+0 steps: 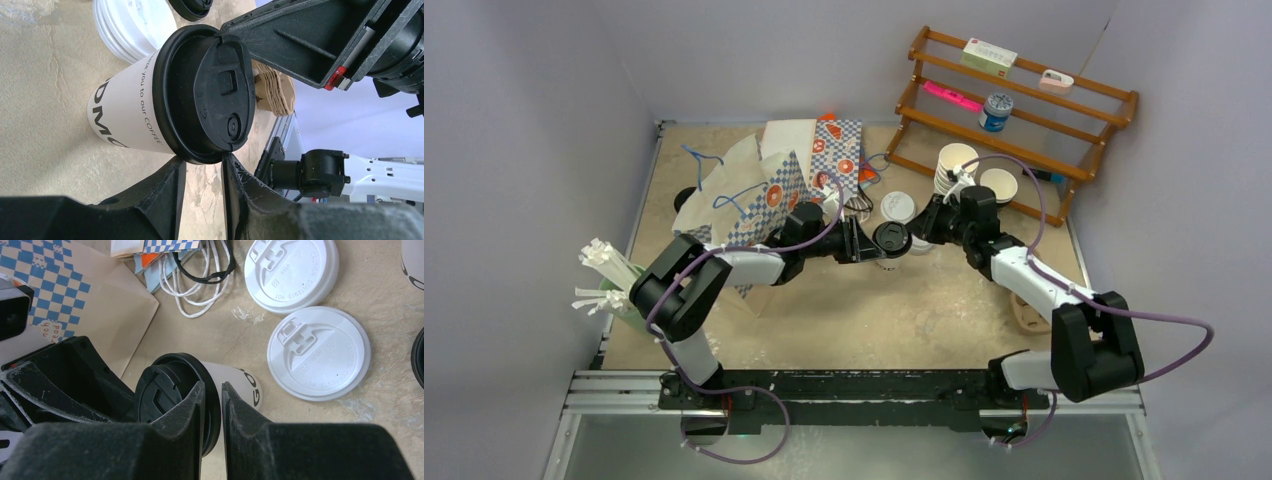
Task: Pack the takeout coffee
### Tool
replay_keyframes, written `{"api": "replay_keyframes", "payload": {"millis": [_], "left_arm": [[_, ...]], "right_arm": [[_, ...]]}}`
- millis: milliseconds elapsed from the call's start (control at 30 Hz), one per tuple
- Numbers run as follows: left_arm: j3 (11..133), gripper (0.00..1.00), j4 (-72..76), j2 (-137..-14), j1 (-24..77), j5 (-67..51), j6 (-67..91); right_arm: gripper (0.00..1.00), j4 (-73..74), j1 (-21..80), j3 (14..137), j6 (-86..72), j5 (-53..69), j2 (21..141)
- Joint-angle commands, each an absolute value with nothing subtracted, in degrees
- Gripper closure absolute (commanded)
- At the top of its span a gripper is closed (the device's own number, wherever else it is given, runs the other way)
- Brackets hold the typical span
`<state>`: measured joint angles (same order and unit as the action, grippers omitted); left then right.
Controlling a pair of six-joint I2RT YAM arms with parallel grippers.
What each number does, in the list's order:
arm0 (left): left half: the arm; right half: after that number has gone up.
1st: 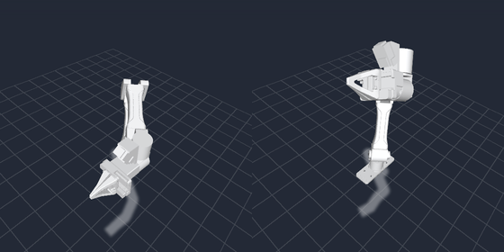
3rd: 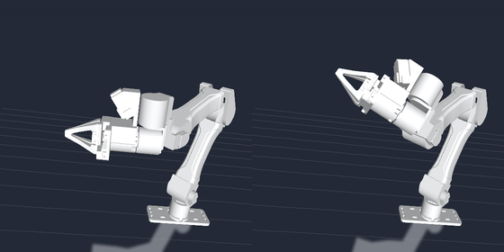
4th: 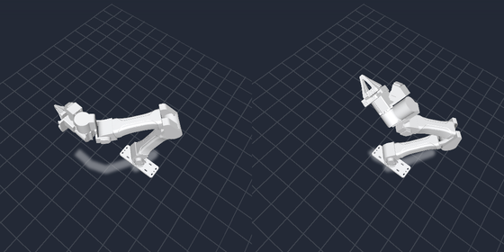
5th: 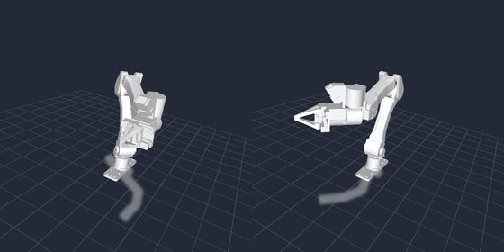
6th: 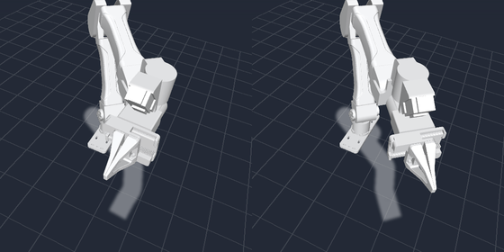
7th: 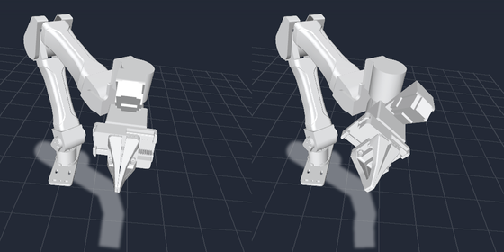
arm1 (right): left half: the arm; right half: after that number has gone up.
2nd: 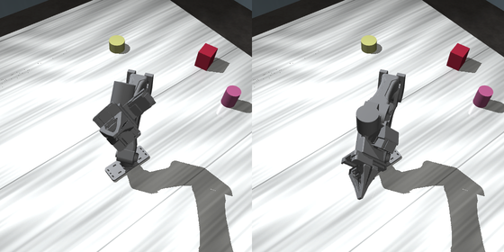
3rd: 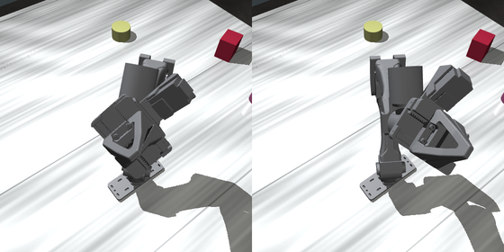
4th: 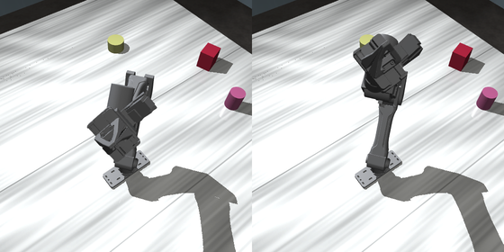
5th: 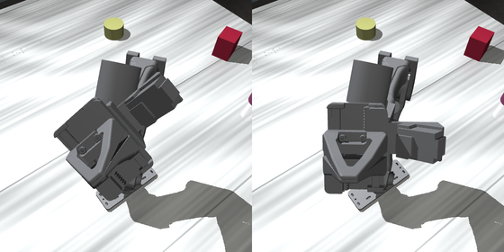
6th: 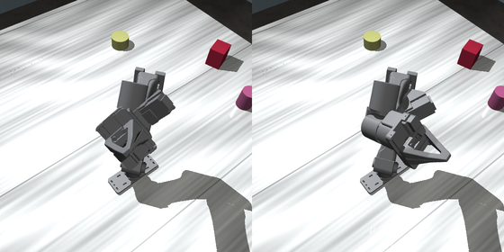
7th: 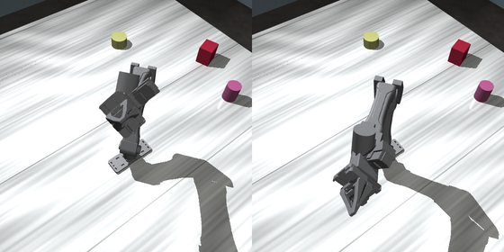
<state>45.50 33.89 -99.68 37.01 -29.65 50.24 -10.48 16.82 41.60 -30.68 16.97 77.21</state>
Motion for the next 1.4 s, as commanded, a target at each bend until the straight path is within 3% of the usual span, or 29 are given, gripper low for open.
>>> {"api": "replay_keyframes", "payload": {"millis": [0, 1367], "left_arm": [[46.6, 0.68, 28.5, -102.1, 36.4, -23.8, 45.5], [48.2, 0.68, 22.8, -103.9, 37.2, -22.0, 40.5]], "right_arm": [[0.81, 0.4, 17.7, 36.4, -29.3, 18.8, 81.9], [0.81, -2.9, 17.7, 25.1, -33.6, 27.0, 89.1]]}}
